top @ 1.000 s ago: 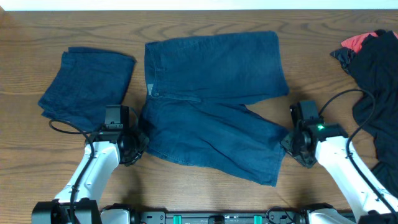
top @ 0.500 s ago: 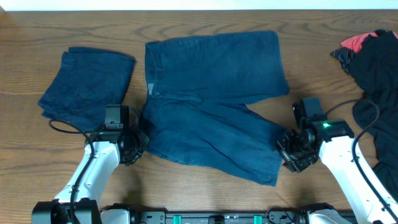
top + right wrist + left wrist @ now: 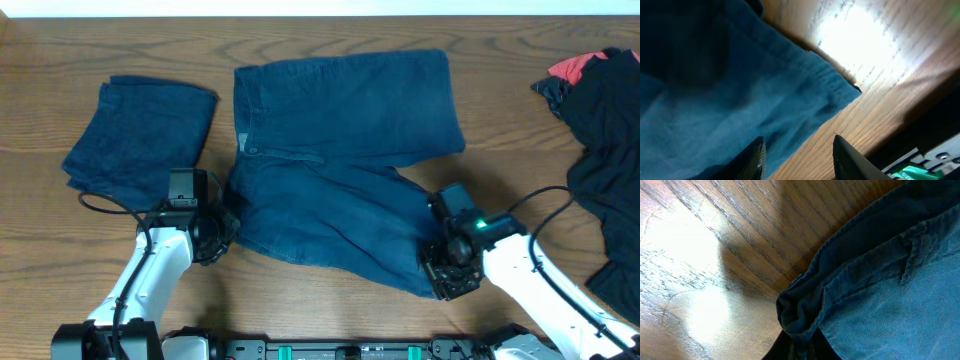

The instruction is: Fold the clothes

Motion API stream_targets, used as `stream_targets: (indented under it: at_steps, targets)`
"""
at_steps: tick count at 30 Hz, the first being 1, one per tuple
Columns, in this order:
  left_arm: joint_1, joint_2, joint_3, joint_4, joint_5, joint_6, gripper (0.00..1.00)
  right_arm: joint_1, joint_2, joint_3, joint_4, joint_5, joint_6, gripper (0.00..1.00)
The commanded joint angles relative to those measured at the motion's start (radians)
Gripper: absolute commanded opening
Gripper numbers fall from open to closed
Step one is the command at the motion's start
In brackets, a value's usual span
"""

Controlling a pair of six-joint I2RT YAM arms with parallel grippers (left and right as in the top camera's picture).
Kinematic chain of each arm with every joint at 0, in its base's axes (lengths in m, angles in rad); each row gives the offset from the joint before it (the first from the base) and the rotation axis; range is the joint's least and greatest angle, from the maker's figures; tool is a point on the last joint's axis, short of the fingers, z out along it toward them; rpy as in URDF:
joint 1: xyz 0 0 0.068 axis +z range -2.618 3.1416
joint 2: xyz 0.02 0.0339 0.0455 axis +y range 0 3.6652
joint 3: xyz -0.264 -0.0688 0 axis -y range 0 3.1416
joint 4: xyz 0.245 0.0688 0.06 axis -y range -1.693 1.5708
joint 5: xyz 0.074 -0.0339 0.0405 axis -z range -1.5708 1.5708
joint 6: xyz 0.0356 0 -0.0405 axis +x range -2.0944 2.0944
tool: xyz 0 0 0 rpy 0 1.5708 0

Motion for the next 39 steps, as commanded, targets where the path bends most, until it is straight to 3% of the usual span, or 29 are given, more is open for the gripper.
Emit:
stream_targets:
  at_steps: [1,4,10,25,35,39]
  targets:
    - [0.004,0.005,-0.004,0.002,0.006,0.001,0.08,0.062,-0.005,-0.010,0.009,0.065,0.152,0.44]
    - [0.004,0.005,-0.004,0.002,0.005,0.001,0.08,0.101,-0.005,-0.011,0.013,0.080,0.219,0.51]
    - [0.004,0.005,-0.004,0.002,0.005,0.001,0.08,0.139,-0.005,-0.016,0.014,0.111,0.300,0.52]
    - [0.004,0.005,-0.004,0.002,0.006,0.001,0.08,0.146,-0.005,-0.139,0.130,0.092,0.334,0.47]
    - [0.004,0.005,-0.004,0.002,0.006,0.002,0.08,0.146,-0.005,-0.150,0.172,0.177,0.334,0.49]
    - [0.004,0.005,-0.004,0.002,0.006,0.001,0.08,0.146,-0.005,-0.150,0.175,0.182,0.334,0.42]
